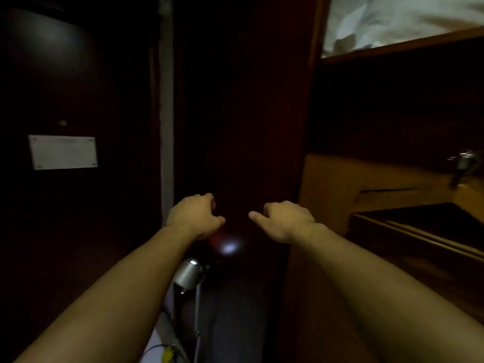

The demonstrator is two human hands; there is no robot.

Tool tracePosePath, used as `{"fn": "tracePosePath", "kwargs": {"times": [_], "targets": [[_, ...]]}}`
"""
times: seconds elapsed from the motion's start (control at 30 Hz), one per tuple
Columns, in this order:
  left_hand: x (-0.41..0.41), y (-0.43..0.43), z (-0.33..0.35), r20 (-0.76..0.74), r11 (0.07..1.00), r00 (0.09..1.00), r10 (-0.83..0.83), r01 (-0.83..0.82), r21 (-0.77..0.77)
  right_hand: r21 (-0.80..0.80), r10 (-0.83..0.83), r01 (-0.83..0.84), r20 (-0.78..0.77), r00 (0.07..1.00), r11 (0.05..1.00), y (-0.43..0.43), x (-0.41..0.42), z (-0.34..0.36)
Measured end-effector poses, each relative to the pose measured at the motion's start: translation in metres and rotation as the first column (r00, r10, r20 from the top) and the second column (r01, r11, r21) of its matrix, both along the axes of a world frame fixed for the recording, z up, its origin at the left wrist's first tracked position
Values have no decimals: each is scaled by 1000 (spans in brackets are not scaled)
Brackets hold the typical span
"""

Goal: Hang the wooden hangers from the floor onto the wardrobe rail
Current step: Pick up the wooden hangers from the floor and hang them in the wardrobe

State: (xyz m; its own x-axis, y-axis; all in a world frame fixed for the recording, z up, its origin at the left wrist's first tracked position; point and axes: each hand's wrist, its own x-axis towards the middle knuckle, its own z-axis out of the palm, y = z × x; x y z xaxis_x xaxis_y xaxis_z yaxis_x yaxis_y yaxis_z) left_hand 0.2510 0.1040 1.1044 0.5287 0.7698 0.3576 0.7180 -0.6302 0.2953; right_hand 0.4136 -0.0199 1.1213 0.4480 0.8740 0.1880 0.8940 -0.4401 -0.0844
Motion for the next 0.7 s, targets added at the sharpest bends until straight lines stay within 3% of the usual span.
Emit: {"fn": "tracePosePath", "kwargs": {"times": [0.17, 0.37, 0.7], "targets": [[-108, 43, -18, -14, 990, 992, 126, -127, -54, -7, 111, -111, 20, 994, 994, 67, -89, -15], [-215, 83, -54, -71, 957, 965, 252, -259, -129, -69, 272, -277, -80, 959, 958, 140, -196, -41], [-321, 111, -138, -133, 879, 927, 351, -375, -295, -370, 414, -437, -144, 899, 820, 212, -289, -141]]}}
